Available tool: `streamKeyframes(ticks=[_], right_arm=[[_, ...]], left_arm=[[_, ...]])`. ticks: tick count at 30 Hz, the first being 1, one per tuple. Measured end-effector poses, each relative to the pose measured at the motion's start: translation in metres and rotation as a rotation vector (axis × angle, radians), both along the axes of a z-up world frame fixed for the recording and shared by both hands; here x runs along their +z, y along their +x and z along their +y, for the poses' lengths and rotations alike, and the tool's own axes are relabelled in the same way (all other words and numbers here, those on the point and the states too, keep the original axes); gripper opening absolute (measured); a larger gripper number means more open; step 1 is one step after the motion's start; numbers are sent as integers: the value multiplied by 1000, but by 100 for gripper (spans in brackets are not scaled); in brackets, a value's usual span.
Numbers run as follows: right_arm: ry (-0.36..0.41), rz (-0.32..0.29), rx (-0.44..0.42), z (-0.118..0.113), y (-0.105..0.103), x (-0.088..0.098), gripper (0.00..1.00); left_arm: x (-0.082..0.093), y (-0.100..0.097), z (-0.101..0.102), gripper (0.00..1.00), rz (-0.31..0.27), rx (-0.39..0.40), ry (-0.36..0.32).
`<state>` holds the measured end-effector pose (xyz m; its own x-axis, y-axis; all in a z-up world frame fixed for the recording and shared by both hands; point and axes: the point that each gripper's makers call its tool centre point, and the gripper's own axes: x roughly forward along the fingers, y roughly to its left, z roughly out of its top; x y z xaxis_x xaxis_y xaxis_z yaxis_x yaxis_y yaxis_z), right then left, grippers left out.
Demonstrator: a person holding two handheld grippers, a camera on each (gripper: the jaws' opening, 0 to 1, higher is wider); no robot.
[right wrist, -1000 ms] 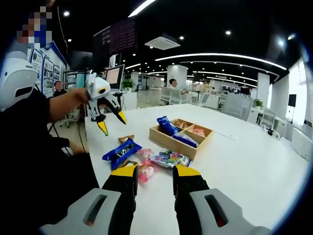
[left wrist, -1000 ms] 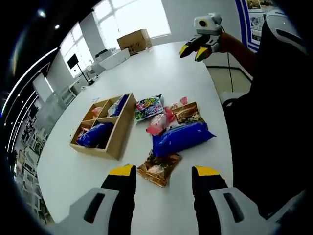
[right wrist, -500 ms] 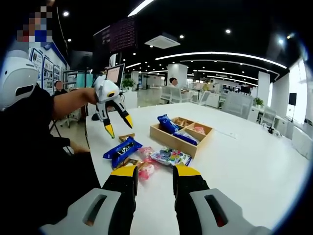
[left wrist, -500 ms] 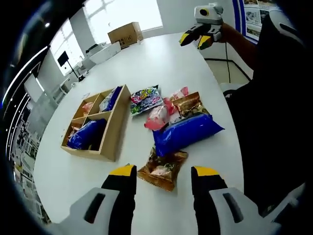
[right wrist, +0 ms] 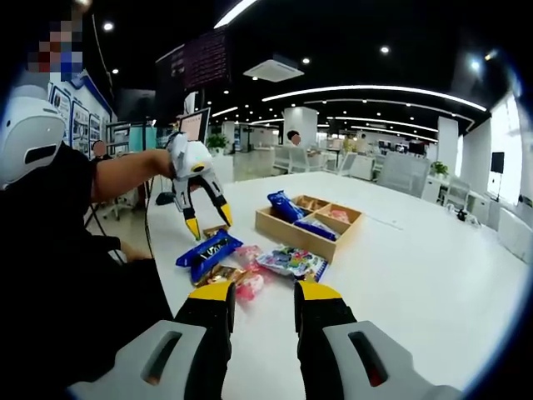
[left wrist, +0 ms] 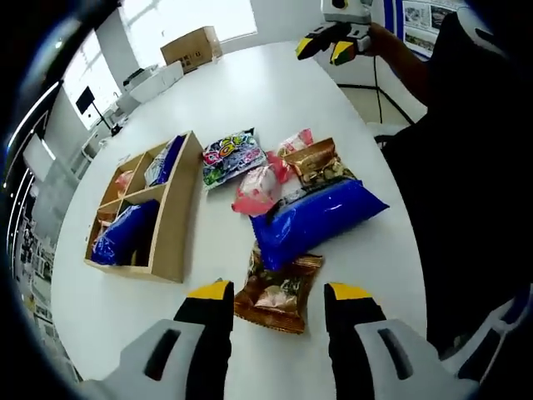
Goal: Pick up the scattered marshmallows, QQ candies, Oreo cookies, and mixed nuts on the table and sort them into separate containers
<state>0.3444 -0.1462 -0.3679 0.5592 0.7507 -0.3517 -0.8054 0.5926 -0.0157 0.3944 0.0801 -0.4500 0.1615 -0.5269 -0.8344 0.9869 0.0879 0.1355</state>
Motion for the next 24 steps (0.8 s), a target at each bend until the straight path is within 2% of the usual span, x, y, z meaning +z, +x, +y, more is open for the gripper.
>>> streamKeyframes(ticks=[9, 14, 24], right_arm=[[7, 11, -8, -2, -1, -4, 25], [10, 14, -7, -2, -1, -6, 25], [19, 16, -5, 2, -2, -7, 25]], left_arm=[[-14, 3, 0, 45, 68, -30, 11], [-16, 1, 0, 44, 73, -44, 2], [-17, -1, 3, 36, 101, -14, -5]])
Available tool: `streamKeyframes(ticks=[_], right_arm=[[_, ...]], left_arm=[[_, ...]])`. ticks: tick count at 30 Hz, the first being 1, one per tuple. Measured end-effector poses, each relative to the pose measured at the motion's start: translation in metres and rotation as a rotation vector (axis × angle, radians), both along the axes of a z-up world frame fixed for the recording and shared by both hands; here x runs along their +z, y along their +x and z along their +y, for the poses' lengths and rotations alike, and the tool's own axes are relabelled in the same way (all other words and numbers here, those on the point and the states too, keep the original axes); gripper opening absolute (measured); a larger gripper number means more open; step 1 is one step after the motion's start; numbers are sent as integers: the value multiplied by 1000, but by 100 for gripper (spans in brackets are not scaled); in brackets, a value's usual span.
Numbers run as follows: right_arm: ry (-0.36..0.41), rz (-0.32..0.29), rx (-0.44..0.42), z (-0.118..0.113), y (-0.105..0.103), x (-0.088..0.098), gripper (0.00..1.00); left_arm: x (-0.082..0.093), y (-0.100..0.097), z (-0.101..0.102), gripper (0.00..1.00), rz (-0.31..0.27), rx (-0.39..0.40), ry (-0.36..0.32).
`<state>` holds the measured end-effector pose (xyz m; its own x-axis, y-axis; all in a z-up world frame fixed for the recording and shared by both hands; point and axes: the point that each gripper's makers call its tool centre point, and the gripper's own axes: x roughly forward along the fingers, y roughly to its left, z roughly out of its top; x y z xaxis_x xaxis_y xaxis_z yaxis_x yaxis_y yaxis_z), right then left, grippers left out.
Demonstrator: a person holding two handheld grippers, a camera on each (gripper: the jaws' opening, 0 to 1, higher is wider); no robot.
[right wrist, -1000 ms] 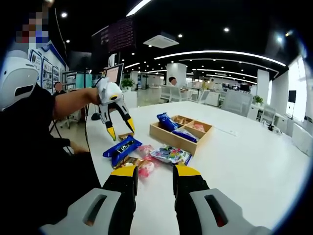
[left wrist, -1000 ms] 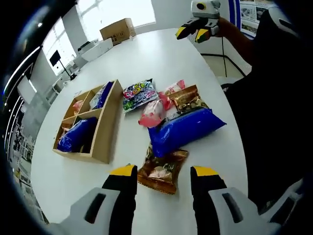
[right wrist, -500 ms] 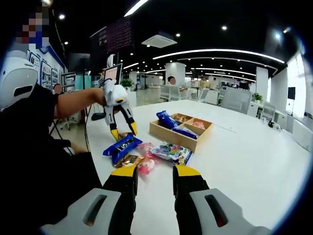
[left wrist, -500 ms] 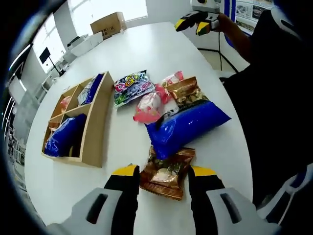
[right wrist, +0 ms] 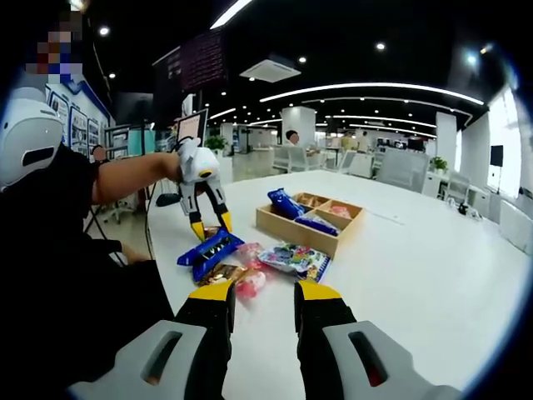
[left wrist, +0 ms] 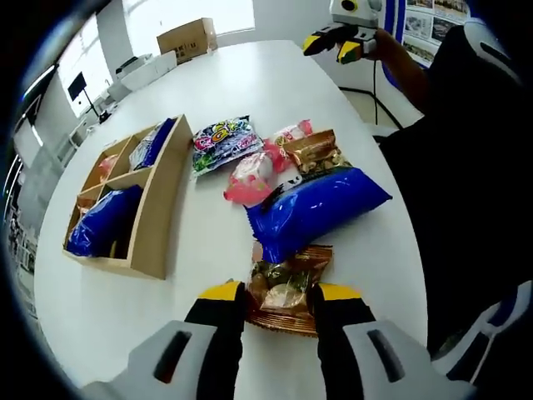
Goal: Pick up the scattered marshmallows, QQ candies, Oreo cookies, and mixed nuts on the table and sort them into separate containers
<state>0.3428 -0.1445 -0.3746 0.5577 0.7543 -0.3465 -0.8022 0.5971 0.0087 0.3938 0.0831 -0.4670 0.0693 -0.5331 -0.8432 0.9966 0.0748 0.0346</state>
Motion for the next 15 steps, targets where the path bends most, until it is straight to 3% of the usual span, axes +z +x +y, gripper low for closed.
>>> streamKeyframes(ticks=[7, 15], right_arm=[[2, -6, -4, 0, -1, 2, 25], [3, -6, -6, 0, -2, 2, 25]], left_arm=[[1, -7, 0, 32, 3, -4, 1], [5, -10, 5, 29, 24, 29, -45]])
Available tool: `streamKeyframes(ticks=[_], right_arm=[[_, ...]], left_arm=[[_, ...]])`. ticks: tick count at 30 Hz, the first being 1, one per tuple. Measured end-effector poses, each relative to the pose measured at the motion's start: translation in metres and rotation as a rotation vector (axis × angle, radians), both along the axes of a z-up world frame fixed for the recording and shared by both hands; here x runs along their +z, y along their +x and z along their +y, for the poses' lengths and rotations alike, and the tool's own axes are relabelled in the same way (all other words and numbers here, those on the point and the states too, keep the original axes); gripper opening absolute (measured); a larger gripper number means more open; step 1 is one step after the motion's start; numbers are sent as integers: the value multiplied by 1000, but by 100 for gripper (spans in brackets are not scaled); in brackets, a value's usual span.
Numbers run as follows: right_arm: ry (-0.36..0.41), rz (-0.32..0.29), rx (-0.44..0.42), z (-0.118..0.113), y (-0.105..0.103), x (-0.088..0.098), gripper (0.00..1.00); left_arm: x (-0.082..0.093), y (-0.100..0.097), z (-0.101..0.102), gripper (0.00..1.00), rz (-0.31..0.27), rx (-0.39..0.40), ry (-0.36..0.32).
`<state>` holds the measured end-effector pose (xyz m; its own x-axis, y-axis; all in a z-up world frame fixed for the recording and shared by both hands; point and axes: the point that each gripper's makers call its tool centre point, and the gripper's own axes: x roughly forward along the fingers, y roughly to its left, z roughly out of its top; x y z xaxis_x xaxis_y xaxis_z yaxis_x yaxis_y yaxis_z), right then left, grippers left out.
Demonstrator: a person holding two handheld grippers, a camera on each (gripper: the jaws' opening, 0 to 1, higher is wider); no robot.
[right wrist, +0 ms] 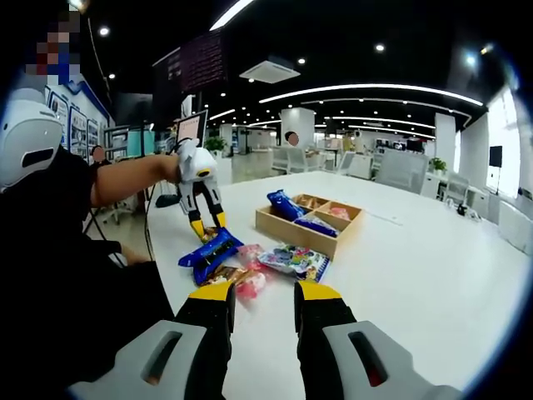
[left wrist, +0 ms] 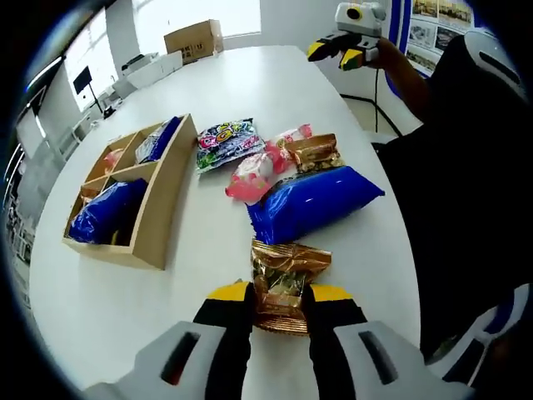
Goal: Pick up the scattered marshmallows, QQ candies, Oreo cookies, and mixed nuts on the table and sort them into separate containers
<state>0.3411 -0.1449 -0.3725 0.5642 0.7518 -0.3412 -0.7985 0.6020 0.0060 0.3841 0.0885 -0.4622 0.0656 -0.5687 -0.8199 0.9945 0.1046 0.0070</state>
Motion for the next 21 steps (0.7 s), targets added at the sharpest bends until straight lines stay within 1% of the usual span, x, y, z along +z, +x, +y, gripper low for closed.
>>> streamKeyframes(ticks=[7, 21], right_arm=[[-1, 0, 3, 1, 1, 0, 25], [-3, -2, 7, 2, 2, 2, 25]], left_arm=[[3, -1, -1, 28, 10, 27, -35], [23, 4, -6, 27, -14, 79, -101]])
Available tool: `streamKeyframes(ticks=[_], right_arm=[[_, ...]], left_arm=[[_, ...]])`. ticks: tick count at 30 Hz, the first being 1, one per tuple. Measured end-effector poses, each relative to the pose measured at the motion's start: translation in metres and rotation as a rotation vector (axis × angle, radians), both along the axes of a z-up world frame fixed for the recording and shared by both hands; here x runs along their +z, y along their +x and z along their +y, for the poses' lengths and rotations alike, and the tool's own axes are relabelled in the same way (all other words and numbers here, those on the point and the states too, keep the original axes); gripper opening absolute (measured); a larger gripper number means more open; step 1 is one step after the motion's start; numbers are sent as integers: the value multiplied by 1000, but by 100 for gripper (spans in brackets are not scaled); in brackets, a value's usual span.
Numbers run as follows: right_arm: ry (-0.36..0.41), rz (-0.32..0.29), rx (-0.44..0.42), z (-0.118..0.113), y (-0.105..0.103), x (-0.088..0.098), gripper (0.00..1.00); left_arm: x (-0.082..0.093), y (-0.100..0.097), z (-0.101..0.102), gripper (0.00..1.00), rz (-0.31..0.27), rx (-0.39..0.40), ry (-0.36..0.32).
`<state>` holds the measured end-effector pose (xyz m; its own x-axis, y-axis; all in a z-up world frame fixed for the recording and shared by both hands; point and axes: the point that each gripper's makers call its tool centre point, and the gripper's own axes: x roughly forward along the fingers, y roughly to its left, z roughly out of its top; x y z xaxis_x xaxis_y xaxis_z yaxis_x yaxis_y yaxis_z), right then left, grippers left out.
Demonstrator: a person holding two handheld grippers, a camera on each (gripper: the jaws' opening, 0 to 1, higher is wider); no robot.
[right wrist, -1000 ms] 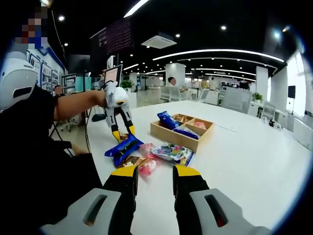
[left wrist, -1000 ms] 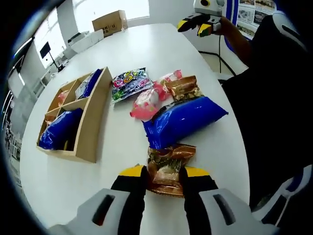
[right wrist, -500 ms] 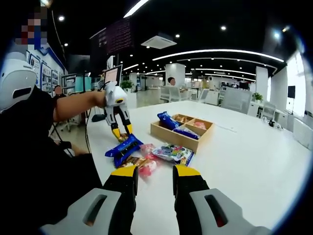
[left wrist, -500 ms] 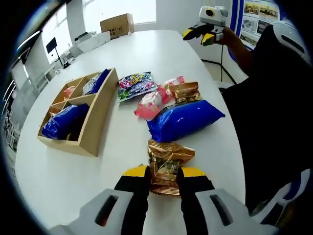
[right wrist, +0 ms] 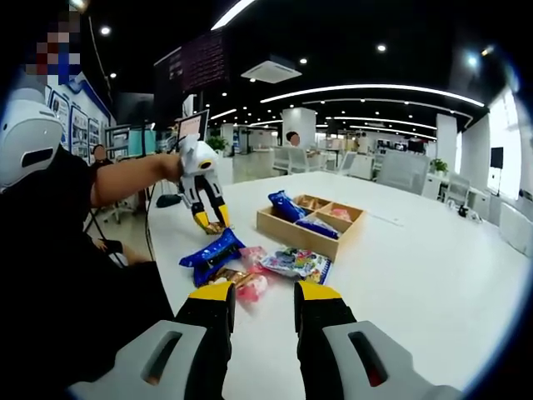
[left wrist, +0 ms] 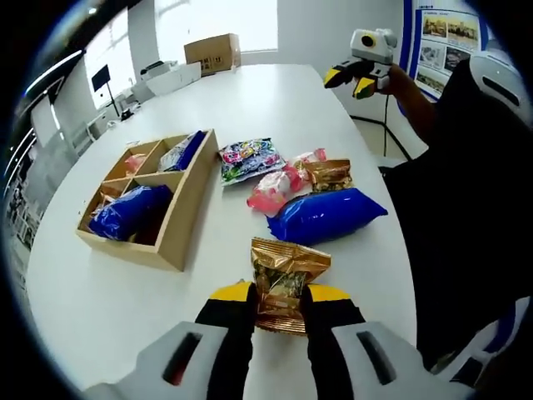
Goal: Pick up the scattered marshmallows, QQ candies, Oreo cookies, and mixed nuts on the table and sort them into separate containers
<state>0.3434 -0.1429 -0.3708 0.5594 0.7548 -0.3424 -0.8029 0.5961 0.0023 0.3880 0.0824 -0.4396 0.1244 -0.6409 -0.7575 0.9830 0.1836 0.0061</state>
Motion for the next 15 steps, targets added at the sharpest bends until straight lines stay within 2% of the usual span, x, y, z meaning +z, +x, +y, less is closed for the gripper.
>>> streamKeyframes(ticks=[5, 15], right_arm=[[0, -2, 0, 0, 1, 1, 25], [2, 0, -2, -1, -1, 0, 25]], left_arm=[[12, 8, -2, 27, 1, 27, -48], [22, 24, -4, 28, -22, 71, -79]])
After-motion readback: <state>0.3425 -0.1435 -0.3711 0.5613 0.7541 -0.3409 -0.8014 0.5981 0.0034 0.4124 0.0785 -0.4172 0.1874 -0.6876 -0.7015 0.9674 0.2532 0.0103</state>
